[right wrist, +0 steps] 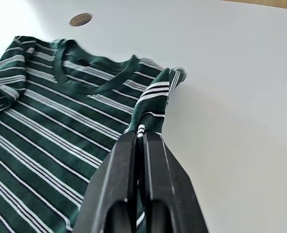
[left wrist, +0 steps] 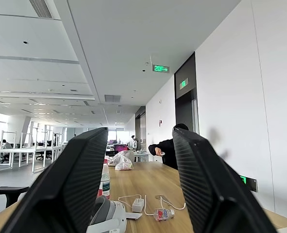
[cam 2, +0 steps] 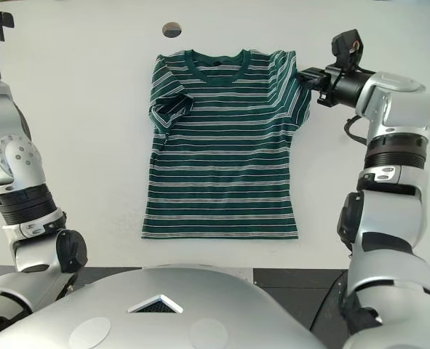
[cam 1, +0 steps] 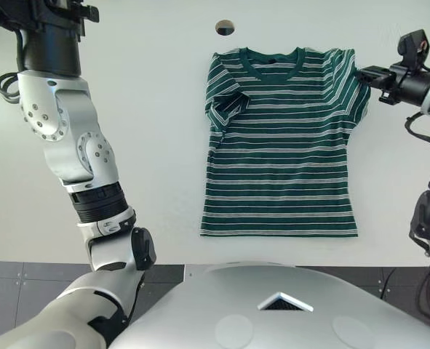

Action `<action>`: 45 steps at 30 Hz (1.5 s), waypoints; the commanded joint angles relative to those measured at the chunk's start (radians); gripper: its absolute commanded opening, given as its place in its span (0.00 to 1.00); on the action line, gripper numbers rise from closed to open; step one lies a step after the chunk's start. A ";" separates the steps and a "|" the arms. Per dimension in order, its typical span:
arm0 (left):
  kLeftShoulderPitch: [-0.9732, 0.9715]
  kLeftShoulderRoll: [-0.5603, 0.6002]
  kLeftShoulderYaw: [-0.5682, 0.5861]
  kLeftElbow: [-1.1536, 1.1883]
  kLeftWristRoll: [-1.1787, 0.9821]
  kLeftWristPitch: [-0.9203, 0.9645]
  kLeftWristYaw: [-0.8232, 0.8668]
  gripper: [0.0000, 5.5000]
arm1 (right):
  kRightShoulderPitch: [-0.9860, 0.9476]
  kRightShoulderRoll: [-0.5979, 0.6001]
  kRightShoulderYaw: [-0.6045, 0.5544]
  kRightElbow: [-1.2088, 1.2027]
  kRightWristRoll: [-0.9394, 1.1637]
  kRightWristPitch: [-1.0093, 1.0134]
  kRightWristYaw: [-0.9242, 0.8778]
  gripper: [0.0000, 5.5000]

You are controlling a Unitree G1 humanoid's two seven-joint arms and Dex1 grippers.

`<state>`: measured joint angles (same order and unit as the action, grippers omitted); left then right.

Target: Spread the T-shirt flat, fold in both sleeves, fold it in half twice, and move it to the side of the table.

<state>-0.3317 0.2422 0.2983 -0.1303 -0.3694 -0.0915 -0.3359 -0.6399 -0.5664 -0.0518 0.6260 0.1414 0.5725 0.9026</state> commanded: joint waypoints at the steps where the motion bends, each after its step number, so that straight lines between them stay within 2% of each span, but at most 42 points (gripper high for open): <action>1: -0.018 0.007 -0.007 -0.001 -0.007 0.004 0.008 0.45 | 0.041 0.028 0.036 -0.084 0.004 0.031 -0.018 0.02; 18: -0.016 0.013 -0.010 -0.010 -0.019 0.017 0.015 0.45 | 0.068 0.124 0.080 -0.119 0.008 0.037 -0.091 0.02; 26: -0.015 0.015 -0.009 -0.007 -0.027 0.019 0.016 0.45 | 0.079 0.122 0.084 -0.165 0.025 0.061 -0.070 0.29; 32: -0.002 0.014 -0.009 0.001 -0.028 0.015 0.008 0.45 | 0.128 0.101 0.076 -0.318 0.071 0.133 -0.042 0.29; 36: 0.019 0.043 -0.024 0.021 -0.023 0.037 -0.037 0.45 | 0.197 0.073 0.017 -0.495 0.170 0.241 -0.014 0.29; 40: 0.112 0.165 -0.098 0.071 0.076 0.007 -0.189 0.45 | 0.379 -0.057 -0.096 -0.729 0.277 0.097 0.157 0.29; 42: 0.199 0.285 -0.136 0.086 0.131 -0.049 -0.336 0.45 | 0.530 -0.139 -0.199 -0.794 0.314 -0.073 0.321 0.29; 45: 0.344 0.485 -0.190 0.058 0.216 -0.164 -0.561 0.45 | 0.783 -0.276 -0.291 -0.783 0.231 -0.365 0.507 0.29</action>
<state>-0.0774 0.5903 0.1473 -0.0488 -0.2175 -0.1760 -0.7572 -0.0078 -0.7484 -0.2848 -0.1583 0.4404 0.3926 1.3028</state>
